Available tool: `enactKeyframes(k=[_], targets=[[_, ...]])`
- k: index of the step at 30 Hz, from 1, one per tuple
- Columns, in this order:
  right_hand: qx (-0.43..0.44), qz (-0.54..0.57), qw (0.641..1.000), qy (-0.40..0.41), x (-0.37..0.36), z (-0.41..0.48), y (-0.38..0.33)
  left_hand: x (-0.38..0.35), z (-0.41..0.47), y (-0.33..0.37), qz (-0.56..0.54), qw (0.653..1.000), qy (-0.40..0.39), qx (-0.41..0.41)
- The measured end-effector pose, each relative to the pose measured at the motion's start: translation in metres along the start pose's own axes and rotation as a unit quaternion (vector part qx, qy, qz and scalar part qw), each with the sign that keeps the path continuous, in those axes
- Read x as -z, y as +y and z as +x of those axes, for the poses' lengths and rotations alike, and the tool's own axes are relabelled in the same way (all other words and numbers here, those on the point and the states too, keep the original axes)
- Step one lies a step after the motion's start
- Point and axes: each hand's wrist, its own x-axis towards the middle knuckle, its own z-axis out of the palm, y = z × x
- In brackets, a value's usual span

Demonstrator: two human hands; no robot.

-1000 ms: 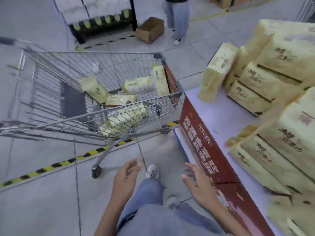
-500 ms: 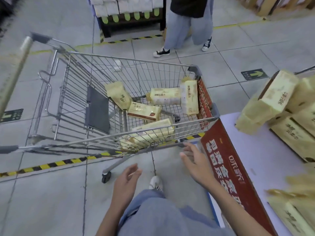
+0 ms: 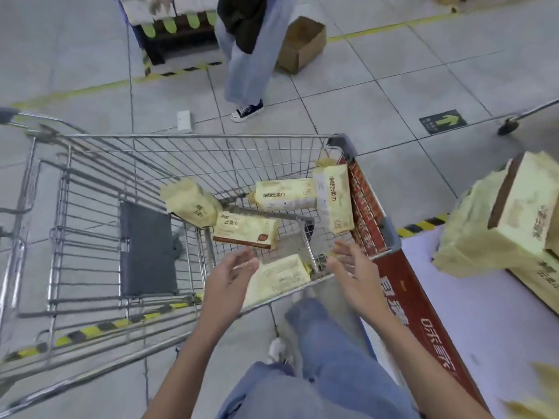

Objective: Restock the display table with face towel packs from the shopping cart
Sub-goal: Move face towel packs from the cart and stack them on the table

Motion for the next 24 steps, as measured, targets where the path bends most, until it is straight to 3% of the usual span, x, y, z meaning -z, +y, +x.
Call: enactKeyframes(k=[4, 9, 16, 24], targets=[[-0.041, -0.005, 0.999, 0.022, 0.013, 0.083, 0.006, -0.016, 0.080, 0.028, 0.077, 0.996, -0.018, -0.034], [-0.136, -0.001, 0.990, 0.044, 0.009, 0.178, 0.029, -0.056, 0.183, 0.041, 0.189, 0.980, -0.055, -0.020], [-0.205, -0.064, 0.975, 0.055, -0.024, 0.247, 0.091, -0.104, 0.293, 0.004, 0.400, 0.903, -0.151, -0.053], [-0.226, -0.163, 0.949, 0.150, -0.065, 0.260, 0.141, -0.144, 0.382, -0.049, 0.492, 0.836, -0.215, -0.112]])
